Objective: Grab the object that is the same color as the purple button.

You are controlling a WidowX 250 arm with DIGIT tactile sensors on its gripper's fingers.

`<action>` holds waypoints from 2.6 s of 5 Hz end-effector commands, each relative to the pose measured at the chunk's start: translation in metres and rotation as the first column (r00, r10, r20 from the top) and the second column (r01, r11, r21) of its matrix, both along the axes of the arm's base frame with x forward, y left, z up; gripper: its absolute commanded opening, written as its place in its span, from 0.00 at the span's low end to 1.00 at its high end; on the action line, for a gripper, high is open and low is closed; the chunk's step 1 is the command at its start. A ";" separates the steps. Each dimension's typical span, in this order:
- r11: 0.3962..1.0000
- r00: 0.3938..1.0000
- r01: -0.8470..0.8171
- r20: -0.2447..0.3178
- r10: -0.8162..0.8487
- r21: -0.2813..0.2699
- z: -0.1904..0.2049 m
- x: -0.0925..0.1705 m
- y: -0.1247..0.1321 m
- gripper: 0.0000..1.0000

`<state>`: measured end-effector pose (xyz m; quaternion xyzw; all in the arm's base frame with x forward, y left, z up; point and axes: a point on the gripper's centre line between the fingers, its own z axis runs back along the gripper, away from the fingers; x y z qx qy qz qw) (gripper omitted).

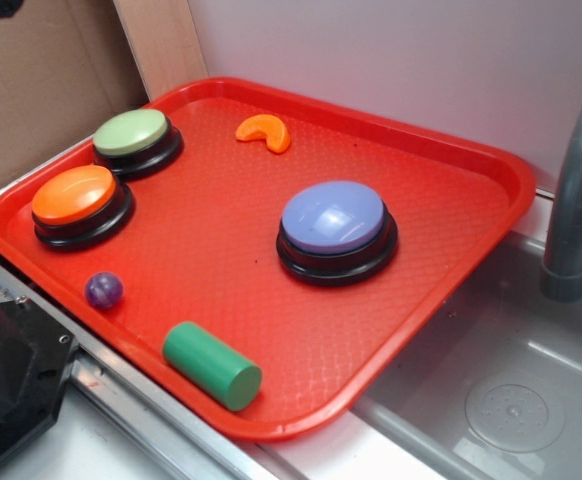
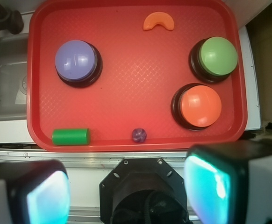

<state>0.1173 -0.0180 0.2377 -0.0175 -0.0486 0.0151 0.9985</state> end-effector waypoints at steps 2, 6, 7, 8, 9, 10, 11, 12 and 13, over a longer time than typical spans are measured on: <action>1.000 0.999 0.017 0.027 -0.017 -0.020 -0.020 0.002 -0.002 1.00; 0.991 0.990 -0.126 -0.056 0.128 0.034 -0.125 0.017 0.010 1.00; 0.988 0.988 -0.139 -0.063 0.144 0.074 -0.143 0.016 0.013 1.00; 0.984 0.986 -0.140 -0.081 0.149 0.107 -0.160 0.012 0.016 1.00; 0.985 0.985 -0.127 -0.105 0.139 0.114 -0.180 0.008 0.022 1.00; 0.984 0.983 -0.114 -0.130 0.132 0.135 -0.197 0.007 0.027 1.00; 0.985 0.982 -0.114 -0.138 0.131 0.129 -0.207 0.005 0.031 1.00; 0.985 0.984 -0.106 -0.132 0.124 0.134 -0.212 0.006 0.033 1.00; 0.987 0.983 -0.110 -0.136 0.126 0.116 -0.218 0.006 0.035 1.00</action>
